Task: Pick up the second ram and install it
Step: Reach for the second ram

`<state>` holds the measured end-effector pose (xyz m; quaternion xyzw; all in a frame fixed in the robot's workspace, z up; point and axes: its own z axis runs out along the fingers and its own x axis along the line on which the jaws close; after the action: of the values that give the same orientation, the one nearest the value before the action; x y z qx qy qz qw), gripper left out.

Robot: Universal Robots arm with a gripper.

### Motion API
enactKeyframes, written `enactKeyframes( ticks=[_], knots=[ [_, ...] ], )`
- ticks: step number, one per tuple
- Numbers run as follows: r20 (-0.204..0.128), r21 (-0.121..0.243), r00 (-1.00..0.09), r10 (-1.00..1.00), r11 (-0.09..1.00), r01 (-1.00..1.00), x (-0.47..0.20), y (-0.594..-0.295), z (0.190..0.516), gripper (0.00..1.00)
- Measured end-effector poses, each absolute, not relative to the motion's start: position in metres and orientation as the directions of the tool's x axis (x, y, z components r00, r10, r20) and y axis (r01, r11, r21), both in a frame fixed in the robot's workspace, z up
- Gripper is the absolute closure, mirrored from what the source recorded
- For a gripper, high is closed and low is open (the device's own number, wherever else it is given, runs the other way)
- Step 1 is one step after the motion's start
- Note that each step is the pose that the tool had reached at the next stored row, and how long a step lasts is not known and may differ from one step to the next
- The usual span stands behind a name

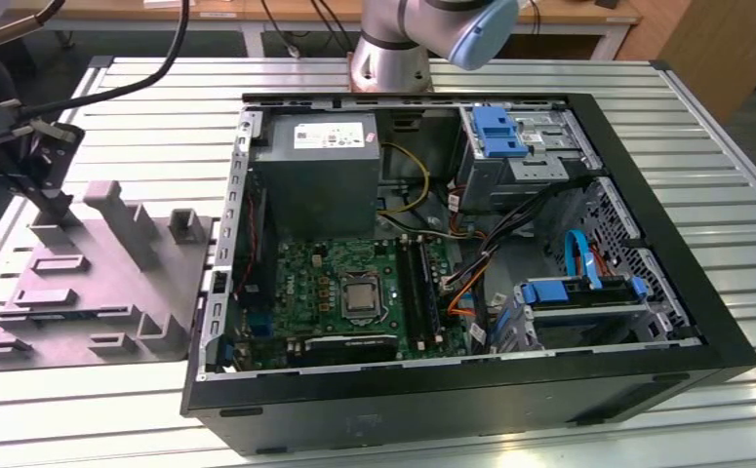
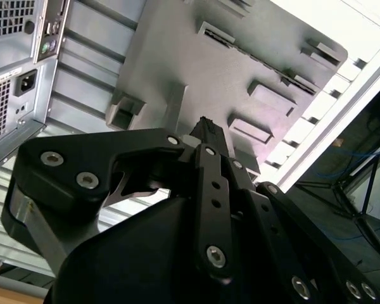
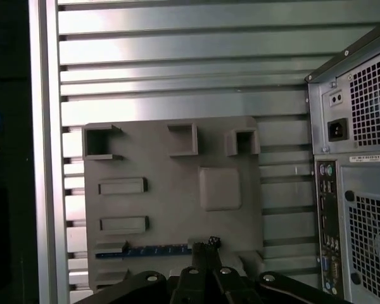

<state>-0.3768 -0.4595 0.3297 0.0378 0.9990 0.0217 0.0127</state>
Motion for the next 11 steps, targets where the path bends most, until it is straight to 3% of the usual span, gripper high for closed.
enactKeyframes(
  ticks=[11],
  knots=[
    [-0.022, 0.044, -0.997, 0.076, 0.996, 0.075, -0.389, -0.467, 0.315, 0.89]
  ],
)
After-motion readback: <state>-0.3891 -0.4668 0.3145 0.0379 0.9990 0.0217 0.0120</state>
